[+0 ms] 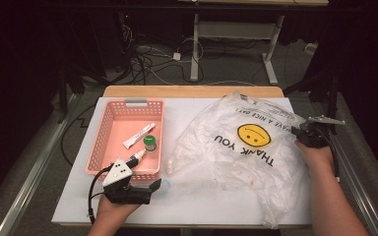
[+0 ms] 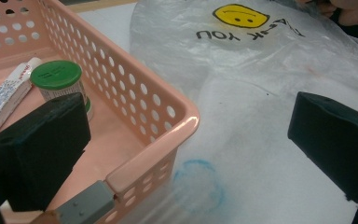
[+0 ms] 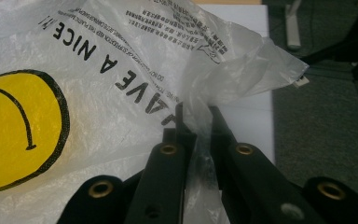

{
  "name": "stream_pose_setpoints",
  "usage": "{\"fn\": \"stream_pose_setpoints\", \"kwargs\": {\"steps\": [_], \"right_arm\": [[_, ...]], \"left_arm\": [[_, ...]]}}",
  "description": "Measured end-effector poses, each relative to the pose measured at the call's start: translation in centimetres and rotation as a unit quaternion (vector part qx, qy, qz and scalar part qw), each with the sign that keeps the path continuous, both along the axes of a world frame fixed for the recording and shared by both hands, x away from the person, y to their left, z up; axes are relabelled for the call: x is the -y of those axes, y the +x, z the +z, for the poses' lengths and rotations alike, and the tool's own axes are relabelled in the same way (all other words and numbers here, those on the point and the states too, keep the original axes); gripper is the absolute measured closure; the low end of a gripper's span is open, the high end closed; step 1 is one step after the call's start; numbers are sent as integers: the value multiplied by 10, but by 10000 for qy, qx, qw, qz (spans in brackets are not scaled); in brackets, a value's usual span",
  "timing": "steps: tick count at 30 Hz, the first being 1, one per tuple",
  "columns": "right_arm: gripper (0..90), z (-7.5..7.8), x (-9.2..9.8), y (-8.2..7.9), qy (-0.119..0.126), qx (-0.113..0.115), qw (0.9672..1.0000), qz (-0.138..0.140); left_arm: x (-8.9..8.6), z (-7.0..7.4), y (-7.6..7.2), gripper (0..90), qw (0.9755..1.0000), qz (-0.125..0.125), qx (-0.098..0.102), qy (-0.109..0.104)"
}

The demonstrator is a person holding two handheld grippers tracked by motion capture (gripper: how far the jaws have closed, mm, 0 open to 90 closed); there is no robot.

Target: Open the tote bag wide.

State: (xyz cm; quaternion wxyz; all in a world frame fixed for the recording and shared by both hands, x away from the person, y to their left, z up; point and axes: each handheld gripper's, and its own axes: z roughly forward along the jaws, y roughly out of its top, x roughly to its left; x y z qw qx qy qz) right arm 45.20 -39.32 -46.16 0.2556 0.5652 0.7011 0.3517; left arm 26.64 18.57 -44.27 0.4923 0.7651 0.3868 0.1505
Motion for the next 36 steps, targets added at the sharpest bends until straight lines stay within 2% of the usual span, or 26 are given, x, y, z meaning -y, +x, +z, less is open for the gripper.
{"fn": "stream_pose_setpoints", "kwargs": {"steps": [1, 3, 5, 7, 8, 9, 10, 11, 12, 13, 14, 16, 17, 22, 23, 29, 30, 31, 36], "right_arm": [[894, 0, 6, -2, 10, 13, 9998, -182], [893, 1, 10, -3, 13, 31, 9997, -245], [893, 1, 19, -9, -1, 53, 9990, -437], [893, 1, 22, -12, -8, 67, 9989, -457], [892, 1, 27, -21, 16, 71, 9985, -549], [892, 1, 27, -21, 16, 71, 9985, -549], [891, 2, 30, -30, 22, 100, 9980, -619], [891, 2, 30, -30, 22, 100, 9980, -619], [887, 3, 31, -40, -28, 136, 9979, -636], [887, 3, 31, -40, -28, 136, 9979, -636], [868, 5, 30, -51, -41, 178, 9976, -674], [867, 5, 30, -56, -17, 201, 9975, -673], [845, 4, 27, -69, -12, 184, 9974, -695], [772, 0, 14, -84, -28, 142, 9986, -511], [719, -1, 6, -90, -15, 154, 9991, -401], [660, -3, -9, -99, 53, 144, 9996, -225], [626, -3, -13, -102, 17, 155, 9998, -131], [626, -3, -13, -102, 17, 155, 9998, -131], [465, 1, -10, -116, -37, 259, 9996, -96]], "left_arm": [[0, 0, 0, 0, 10000, 5, -1, 0], [0, 0, 0, 0, 10000, 15, 1, -16], [0, 0, 0, 0, 10000, 14, -1, -21], [0, 0, 0, 0, 10000, -10, -9, -16], [1, -1, 1, 0, 10000, -23, -15, -6], [1, -1, 1, 0, 10000, -30, -17, -15], [1, -1, 2, 0, 10000, -31, -26, -39], [2, -1, 2, 0, 10000, -32, -21, -54], [2, 0, 2, 0, 10000, -46, -5, -35], [3, 0, 2, 0, 10000, -53, 13, -20], [3, 0, 2, 0, 10000, -68, 27, -2], [5, 0, 2, 0, 10000, -88, 35, 29], [5, 0, 2, 0, 9999, -95, 43, 27], [5, 1, 2, 0, 9999, -115, 69, 31], [5, 1, 2, 0, 9999, -108, 62, 25], [-1, 3, 1, 0, 9999, -64, 80, -7], [-1, 3, 1, 0, 10000, -48, 73, -22], [-2, 3, 2, 0, 10000, -46, 62, -23], [-3, 3, 2, 0, 10000, -33, 19, -14]]}}
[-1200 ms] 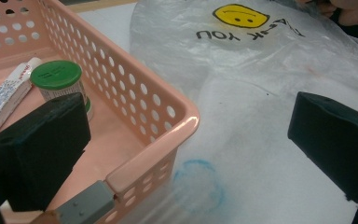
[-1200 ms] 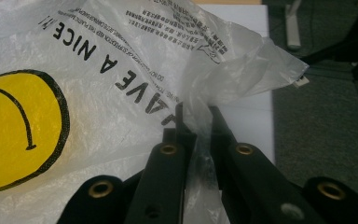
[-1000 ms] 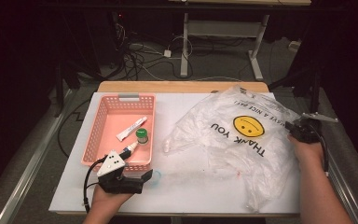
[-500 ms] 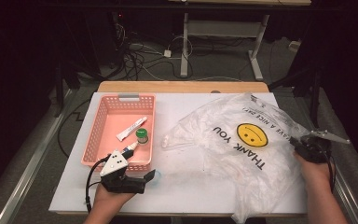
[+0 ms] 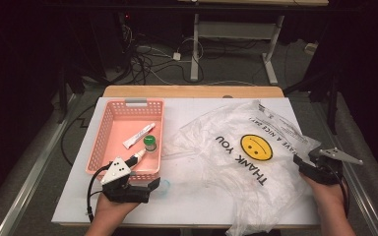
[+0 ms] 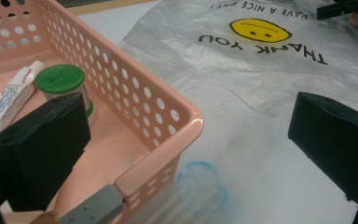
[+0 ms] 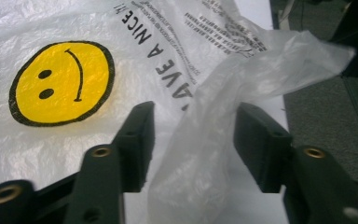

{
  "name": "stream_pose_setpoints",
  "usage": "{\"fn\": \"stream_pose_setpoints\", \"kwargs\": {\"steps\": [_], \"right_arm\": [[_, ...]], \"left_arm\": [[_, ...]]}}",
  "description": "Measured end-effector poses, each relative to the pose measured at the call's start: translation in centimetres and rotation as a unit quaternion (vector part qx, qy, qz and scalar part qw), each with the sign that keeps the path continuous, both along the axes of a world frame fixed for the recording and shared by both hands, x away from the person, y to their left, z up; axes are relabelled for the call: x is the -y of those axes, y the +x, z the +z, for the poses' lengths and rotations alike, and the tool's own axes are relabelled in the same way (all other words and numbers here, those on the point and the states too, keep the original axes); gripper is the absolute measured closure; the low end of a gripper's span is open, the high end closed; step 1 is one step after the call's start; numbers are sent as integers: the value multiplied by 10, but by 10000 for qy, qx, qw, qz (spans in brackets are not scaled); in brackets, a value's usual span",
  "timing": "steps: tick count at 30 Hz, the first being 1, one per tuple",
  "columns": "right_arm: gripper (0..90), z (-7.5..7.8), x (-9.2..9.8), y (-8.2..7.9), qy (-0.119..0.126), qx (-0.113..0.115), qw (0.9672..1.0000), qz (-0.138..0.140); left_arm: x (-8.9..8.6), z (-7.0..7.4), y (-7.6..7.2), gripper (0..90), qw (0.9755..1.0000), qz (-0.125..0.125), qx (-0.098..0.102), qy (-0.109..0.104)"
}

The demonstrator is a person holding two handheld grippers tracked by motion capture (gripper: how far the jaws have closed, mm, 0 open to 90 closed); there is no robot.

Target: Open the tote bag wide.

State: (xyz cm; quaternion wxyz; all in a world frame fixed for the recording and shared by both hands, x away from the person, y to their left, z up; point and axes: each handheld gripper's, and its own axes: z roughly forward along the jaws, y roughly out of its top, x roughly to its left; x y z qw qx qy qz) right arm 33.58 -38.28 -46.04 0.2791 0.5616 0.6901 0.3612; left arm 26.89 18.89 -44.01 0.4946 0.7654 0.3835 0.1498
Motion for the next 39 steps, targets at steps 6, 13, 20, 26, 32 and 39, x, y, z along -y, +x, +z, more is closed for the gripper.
{"fn": "stream_pose_setpoints", "kwargs": {"steps": [6, 13, 20, 26, 32, 39], "right_arm": [[383, 6, 10, -21, 14, 235, 9997, -3], [266, 6, 14, -45, 212, 489, 9982, 262], [187, 7, 4, -48, 213, 537, 9968, 547], [74, 10, -13, -47, 233, 588, 9938, 914], [3, 12, -29, -45, 187, 587, 9926, 1048], [2, 12, -40, -42, 196, 622, 9901, 1243]], "left_arm": [[2, -1, 0, 0, 10000, 11, -20, 47], [3, -2, 1, 0, 9999, 106, -55, 78], [-1, -1, 1, 0, 9997, 223, 6, 95], [-2, 0, 0, 0, 9997, 199, -64, 97], [-2, 0, 3, 0, 9997, 162, -159, 134], [-1, 0, 3, 0, 9997, 127, -218, 65]]}}
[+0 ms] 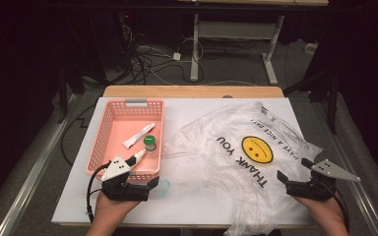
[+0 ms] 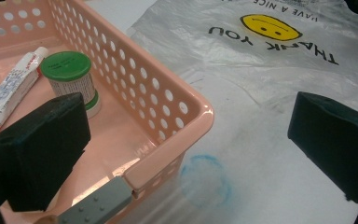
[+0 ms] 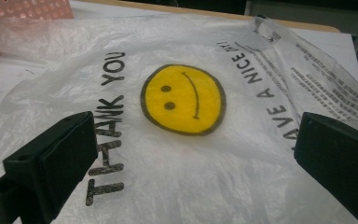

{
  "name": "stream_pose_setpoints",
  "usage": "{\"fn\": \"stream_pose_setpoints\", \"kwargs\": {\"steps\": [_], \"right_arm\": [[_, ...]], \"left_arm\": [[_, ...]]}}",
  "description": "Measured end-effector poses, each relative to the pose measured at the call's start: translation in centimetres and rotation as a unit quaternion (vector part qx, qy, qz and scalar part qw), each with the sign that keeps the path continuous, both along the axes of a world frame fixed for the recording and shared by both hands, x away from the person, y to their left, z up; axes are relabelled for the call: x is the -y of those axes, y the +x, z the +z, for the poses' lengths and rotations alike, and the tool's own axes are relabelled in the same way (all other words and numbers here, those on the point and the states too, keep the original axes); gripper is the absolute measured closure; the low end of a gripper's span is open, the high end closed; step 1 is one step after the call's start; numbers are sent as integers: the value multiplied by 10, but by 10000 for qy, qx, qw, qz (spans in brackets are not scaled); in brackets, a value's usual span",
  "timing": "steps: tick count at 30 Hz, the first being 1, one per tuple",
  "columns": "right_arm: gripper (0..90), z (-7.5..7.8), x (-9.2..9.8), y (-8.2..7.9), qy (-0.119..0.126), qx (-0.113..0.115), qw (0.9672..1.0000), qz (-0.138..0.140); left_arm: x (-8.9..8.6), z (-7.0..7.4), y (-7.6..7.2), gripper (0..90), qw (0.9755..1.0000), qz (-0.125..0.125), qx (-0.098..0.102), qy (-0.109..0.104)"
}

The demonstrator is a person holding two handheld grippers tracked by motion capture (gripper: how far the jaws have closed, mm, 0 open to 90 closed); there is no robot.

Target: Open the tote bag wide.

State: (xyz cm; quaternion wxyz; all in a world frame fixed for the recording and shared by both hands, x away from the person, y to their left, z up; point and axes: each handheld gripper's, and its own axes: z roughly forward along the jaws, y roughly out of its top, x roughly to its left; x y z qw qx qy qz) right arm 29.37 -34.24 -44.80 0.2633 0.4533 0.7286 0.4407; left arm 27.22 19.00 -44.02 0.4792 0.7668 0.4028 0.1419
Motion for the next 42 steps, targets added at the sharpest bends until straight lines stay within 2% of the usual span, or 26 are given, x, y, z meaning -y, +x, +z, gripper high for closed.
{"fn": "stream_pose_setpoints", "kwargs": {"steps": [2, 13, 20, 23, 25, 29, 32, 33, 34, 38, 40, 42], "right_arm": [[2, 1, -5, 1, -49, 0, 10000, 68], [3, 13, -31, 13, -32, 194, 9992, 339], [4, 20, -60, 29, -152, 161, 9981, 578], [7, 21, -68, 34, -152, 164, 9978, 618], [11, 21, -82, 40, -197, 142, 9968, 758], [22, 21, -95, 43, -191, 68, 9958, 894], [37, 20, -107, 46, -225, -18, 9942, 1055], [48, 20, -115, 46, -269, -70, 9927, 1177], [48, 20, -115, 46, -269, -70, 9927, 1177], [100, 11, -129, 41, -303, -154, 9886, 1469], [144, 3, -135, 39, -422, -332, 9854, 1618], [204, -8, -141, 35, -573, -526, 9802, 1819]], "left_arm": [[1, 0, -1, 0, 10000, -18, 15, 73], [0, 1, -1, 0, 10000, -68, 51, -20], [-2, 0, -1, 0, 10000, -30, 90, 12], [-3, 0, -1, 0, 9999, -23, 110, 29], [-3, -1, 0, 0, 9999, -28, 124, 38], [-1, -1, -1, 0, 9999, -51, 156, 30], [-1, -1, -1, 0, 9999, -68, 151, 39], [0, -1, -1, 0, 9999, -70, 154, 29], [-1, -1, -2, 0, 9998, -75, 158, 35], [0, -1, -3, 0, 9998, -82, 167, 32], [0, -1, -3, 0, 9998, -95, 162, 39], [1, -1, -3, 0, 9998, -112, 164, 54]]}}
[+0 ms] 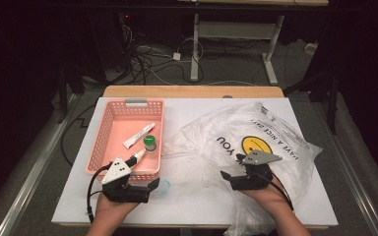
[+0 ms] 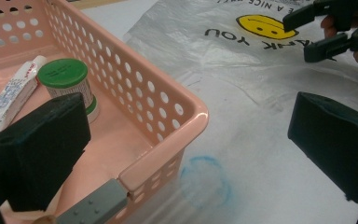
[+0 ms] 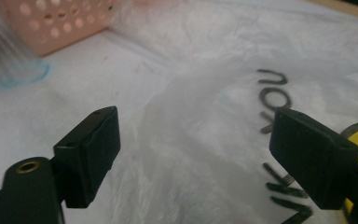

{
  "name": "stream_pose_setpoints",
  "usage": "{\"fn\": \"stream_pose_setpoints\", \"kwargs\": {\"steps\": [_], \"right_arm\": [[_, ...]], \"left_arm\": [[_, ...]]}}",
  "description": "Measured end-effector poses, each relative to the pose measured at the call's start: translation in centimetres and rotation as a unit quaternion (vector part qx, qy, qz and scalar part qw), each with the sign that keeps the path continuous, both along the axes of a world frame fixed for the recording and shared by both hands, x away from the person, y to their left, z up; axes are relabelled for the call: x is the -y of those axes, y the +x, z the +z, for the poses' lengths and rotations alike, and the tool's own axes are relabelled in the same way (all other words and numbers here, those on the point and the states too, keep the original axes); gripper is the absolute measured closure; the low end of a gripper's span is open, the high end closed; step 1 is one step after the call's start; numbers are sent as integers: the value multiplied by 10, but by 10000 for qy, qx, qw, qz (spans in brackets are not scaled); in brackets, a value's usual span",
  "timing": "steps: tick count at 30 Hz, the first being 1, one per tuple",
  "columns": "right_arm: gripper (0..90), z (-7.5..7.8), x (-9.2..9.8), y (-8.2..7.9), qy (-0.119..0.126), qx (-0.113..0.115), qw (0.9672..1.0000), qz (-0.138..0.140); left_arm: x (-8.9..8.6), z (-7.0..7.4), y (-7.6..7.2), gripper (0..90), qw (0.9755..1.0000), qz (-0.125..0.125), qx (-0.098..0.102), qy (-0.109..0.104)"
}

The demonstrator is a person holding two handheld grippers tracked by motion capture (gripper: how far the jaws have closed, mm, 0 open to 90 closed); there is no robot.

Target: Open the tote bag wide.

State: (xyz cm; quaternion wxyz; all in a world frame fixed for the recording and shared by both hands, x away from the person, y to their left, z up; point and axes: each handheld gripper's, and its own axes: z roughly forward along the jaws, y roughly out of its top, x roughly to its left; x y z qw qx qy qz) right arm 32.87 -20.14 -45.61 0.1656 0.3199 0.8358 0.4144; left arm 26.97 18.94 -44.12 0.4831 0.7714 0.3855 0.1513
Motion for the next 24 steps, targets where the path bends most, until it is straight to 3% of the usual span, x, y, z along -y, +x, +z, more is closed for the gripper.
{"fn": "stream_pose_setpoints", "kwargs": {"steps": [10, 13, 14, 15, 16, 17, 22, 24], "right_arm": [[376, -20, -9, 1, -536, -280, 9975, 359], [486, -23, -11, 4, -603, -298, 9972, 318], [486, -23, -11, 4, -603, -298, 9972, 318], [559, -25, -11, 5, -658, -302, 9969, 314], [559, -25, -11, 5, -658, -302, 9969, 314], [617, -27, -11, 6, -713, -337, 9965, 282], [773, -28, -11, 7, -666, -349, 9966, 338], [797, -28, -11, 7, -653, -356, 9967, 324]], "left_arm": [[2, 0, -1, 0, 10000, -51, 1, 6], [2, 0, -1, 0, 10000, -57, 4, 2], [2, 0, -1, 0, 10000, -58, 2, -1], [2, 0, -1, 0, 10000, -60, 2, -5], [2, 0, -1, 0, 10000, -64, 2, -4], [2, 0, -1, 0, 10000, -65, 1, -5], [2, 0, -1, 0, 10000, -69, -17, -38], [2, 0, 0, 0, 10000, -64, -28, -59]]}}
